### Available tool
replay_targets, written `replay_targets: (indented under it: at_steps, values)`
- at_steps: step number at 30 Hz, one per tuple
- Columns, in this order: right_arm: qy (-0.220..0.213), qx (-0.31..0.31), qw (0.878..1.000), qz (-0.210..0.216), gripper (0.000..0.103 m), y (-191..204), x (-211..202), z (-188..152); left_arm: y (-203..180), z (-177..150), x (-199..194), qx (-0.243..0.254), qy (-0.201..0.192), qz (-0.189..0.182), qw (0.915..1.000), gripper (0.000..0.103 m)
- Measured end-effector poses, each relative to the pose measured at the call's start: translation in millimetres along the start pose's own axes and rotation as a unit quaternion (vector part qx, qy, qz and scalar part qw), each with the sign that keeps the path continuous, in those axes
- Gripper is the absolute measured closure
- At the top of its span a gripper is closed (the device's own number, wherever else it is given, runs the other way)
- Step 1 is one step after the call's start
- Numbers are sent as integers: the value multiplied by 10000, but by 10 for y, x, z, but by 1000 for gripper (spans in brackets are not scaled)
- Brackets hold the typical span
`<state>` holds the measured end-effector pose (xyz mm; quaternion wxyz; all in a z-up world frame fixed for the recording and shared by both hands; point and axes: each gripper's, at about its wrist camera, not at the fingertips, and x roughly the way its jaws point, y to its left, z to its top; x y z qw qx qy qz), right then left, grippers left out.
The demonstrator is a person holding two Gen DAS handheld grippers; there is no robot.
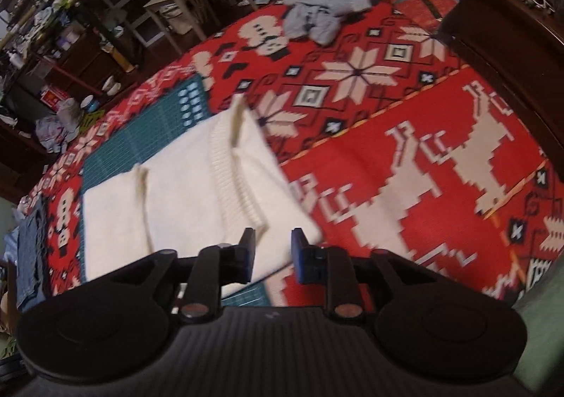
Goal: Fold clothes
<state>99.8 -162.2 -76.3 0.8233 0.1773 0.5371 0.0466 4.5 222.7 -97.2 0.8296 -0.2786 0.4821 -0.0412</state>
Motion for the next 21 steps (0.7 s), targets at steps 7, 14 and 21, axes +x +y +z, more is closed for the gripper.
replay_targets:
  at_steps: [7, 14, 21]
  values:
    - [473, 190, 9983, -298, 76, -12, 389, 15, -9, 18, 41, -13, 11, 55, 10000, 99]
    - [589, 300, 9966, -482, 79, 11, 598, 59, 35, 66, 73, -160, 7, 57, 9999, 100]
    - [263, 42, 9994, -228, 97, 227, 452, 23, 89, 98, 61, -301, -8, 180, 9994, 99]
